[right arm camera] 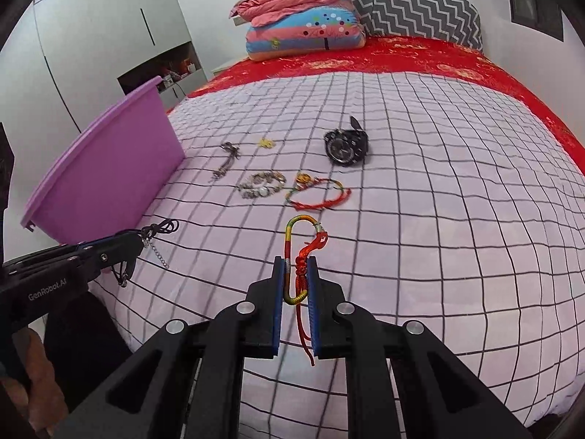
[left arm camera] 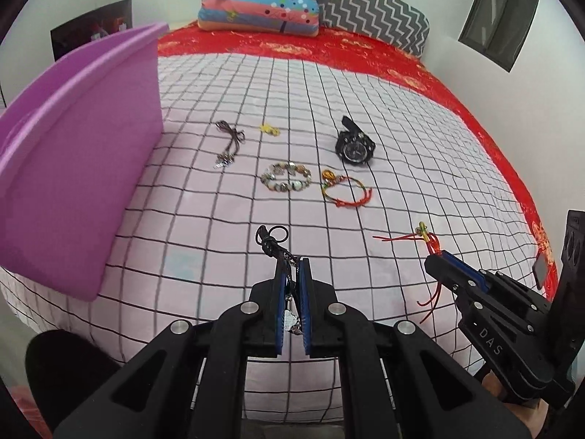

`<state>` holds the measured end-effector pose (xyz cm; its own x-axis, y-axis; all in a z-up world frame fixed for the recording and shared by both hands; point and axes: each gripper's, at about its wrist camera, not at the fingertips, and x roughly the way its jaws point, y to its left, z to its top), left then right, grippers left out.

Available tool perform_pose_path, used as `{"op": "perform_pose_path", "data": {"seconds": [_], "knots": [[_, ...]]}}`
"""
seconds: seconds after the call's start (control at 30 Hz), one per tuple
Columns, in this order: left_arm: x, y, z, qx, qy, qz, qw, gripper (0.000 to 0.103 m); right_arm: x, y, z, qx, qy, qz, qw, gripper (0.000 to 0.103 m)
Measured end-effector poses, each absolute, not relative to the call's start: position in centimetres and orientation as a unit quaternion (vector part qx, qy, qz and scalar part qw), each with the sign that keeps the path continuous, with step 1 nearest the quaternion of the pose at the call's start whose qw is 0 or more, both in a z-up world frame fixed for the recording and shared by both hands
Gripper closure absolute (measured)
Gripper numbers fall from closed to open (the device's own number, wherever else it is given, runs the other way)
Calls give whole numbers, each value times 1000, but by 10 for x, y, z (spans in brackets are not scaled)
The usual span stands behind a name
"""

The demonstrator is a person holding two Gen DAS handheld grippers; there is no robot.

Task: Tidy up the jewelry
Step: 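Carry both held pieces up and over into the purple basin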

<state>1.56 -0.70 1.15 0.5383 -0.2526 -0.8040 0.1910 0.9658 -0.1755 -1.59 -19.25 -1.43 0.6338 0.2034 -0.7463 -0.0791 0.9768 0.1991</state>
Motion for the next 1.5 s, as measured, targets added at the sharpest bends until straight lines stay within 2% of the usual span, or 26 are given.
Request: {"op": "perform_pose_path", "data": {"seconds": [0.87, 1.5], "knots": [[30, 105, 111, -32, 359, -50, 931, 95, 36, -64, 100, 43, 324, 195, 925, 91], [78, 219, 104, -68, 371, 41, 925, 95, 104, 73, 119, 6, 318, 301, 899, 91]]}}
